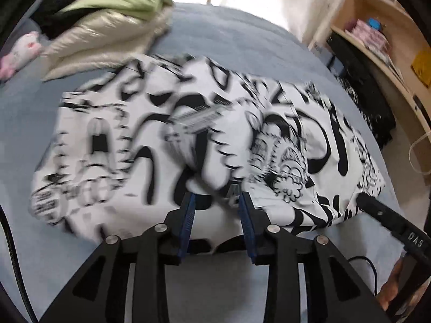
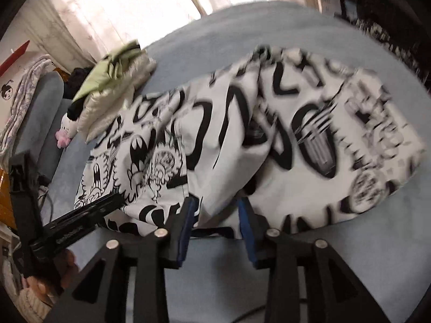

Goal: Fold large clothes
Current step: 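Release the jacket and hold both tools open above the folded bundle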

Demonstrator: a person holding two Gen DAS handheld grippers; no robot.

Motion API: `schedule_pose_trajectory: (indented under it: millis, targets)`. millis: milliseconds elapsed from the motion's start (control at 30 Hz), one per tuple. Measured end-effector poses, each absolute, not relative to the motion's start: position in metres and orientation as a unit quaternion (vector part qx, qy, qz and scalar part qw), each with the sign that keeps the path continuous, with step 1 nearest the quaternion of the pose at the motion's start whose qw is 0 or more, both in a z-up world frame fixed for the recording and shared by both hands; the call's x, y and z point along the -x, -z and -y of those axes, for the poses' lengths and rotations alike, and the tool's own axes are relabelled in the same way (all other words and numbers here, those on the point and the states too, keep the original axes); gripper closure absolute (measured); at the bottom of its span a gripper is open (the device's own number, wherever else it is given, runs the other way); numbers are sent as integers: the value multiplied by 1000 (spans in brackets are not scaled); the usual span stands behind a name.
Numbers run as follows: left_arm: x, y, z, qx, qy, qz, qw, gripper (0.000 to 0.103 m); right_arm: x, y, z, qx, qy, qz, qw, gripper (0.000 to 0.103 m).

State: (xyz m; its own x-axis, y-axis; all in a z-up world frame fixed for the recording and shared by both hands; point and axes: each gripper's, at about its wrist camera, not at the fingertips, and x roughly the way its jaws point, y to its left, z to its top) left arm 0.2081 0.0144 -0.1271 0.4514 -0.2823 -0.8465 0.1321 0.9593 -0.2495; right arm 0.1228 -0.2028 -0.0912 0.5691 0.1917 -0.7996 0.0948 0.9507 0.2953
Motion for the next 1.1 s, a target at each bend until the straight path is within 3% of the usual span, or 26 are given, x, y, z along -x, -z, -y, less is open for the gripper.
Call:
schedule_pose_trajectory:
  millis: [167,367,633,867,900,933,1100]
  targets:
    - [-207,109,-39,98,111,-479,865,71,-119,65,202,-144,-50,-402,903,58]
    - [-242,106,-20,76,128,-451,880,73,-177,76,160,-87,-107,-402,905,58]
    - [-299,161,7,40,80,-485,870,74,-232,138,159,-32,-75,-426,901,62]
    - [-302,185,-30,73,67,-489,866,78,-215,145,219,-31,18,-403,915,63]
    - [-301,185,-30,72,67,-489,867,78,-213,146,227,-48,32,-407,912,59]
    - [-299,184,-30,70,65,-488,868,78,-211,147,235,-65,45,-408,910,48]
    - [-290,180,-28,77,58,-490,867,78,-204,142,252,-139,43,-414,899,46]
